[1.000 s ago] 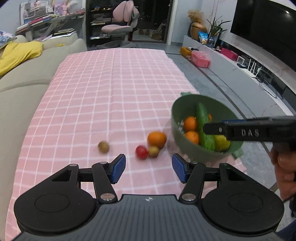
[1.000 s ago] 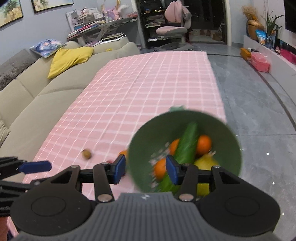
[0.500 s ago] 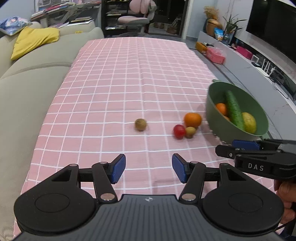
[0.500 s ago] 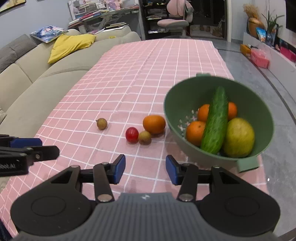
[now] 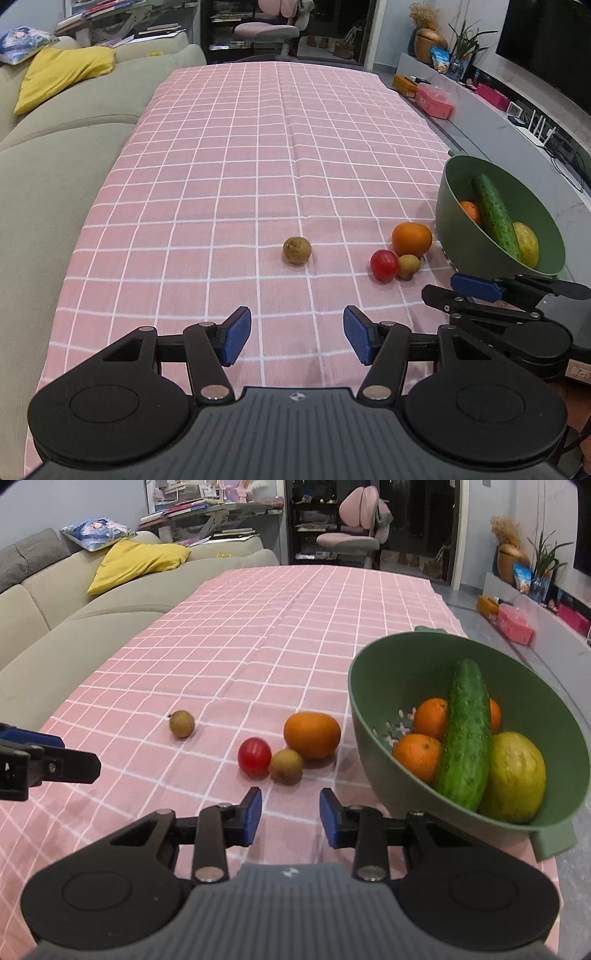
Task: Organize fruits
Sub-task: 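Withdraw both tools from the colander toward the remaining fruit, then grasp the small yellow-brown fruit with the right tool while the left tool grasps the red tomato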
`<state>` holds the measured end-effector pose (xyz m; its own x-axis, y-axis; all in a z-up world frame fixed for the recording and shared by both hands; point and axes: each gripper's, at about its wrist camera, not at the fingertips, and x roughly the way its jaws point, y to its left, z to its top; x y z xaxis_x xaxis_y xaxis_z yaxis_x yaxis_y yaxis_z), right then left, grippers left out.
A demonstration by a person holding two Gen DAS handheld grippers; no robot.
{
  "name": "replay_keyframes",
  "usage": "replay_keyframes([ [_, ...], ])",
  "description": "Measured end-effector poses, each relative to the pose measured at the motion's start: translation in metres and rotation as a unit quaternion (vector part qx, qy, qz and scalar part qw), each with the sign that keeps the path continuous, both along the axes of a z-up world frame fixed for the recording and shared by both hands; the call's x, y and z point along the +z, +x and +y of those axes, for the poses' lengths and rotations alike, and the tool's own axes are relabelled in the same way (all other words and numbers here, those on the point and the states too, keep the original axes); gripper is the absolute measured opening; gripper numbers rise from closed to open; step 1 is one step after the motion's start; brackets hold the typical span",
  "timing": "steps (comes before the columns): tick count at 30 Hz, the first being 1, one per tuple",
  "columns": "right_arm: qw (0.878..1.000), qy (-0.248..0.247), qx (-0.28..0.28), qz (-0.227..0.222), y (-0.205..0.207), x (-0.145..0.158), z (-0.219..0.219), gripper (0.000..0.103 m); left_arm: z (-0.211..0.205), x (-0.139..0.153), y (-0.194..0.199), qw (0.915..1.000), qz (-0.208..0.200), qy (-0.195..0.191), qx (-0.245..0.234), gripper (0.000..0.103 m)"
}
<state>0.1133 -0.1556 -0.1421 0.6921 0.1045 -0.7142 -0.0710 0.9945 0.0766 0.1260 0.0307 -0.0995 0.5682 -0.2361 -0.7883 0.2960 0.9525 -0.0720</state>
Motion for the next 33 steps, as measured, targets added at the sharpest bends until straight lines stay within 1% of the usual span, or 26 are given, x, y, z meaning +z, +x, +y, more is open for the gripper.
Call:
replay_keyframes([
  [3,1.000,0.000,0.004,-0.009,0.008,-0.002,0.002,0.029,-0.002,-0.002,0.005,0.9998,-0.007,0.009,-0.013,0.068],
  [6,1.000,0.003,0.006,-0.015,0.016,-0.005,0.005,0.023,0.001,-0.007,0.009,0.9999,-0.003,0.006,-0.012,0.068],
  [13,1.000,0.003,-0.003,-0.007,0.033,-0.015,0.011,0.020,0.012,-0.020,0.011,0.9999,0.015,0.000,-0.005,0.068],
  [14,1.000,0.004,-0.003,-0.006,0.035,-0.015,0.011,0.021,0.012,-0.021,0.011,0.9999,0.016,0.000,-0.005,0.068],
  [18,1.000,0.007,-0.008,-0.002,0.039,-0.016,0.012,0.017,0.012,-0.025,0.012,0.9998,0.018,0.000,-0.009,0.068],
  [21,1.000,0.013,-0.009,0.002,0.040,-0.016,0.010,0.017,0.010,-0.026,0.015,0.9998,0.017,-0.002,-0.012,0.068],
  [25,1.000,0.024,-0.012,0.006,0.035,-0.012,0.005,0.016,0.000,-0.027,0.020,0.9996,0.013,-0.003,-0.026,0.068],
  [29,1.000,0.025,-0.003,0.013,0.017,-0.001,0.000,0.013,-0.017,-0.030,0.027,0.9984,0.006,-0.001,-0.057,0.068],
  [30,1.000,0.023,-0.002,0.017,0.012,0.000,-0.001,0.004,-0.023,-0.032,0.029,0.9979,0.004,0.000,-0.065,0.068],
  [31,0.999,0.022,-0.001,0.024,0.008,0.000,-0.004,0.001,-0.029,-0.034,0.030,0.9973,0.001,0.004,-0.074,0.068],
  [33,0.999,0.020,-0.004,0.033,-0.001,0.001,-0.011,0.002,-0.041,-0.037,0.033,0.9959,-0.003,0.011,-0.089,0.068],
])
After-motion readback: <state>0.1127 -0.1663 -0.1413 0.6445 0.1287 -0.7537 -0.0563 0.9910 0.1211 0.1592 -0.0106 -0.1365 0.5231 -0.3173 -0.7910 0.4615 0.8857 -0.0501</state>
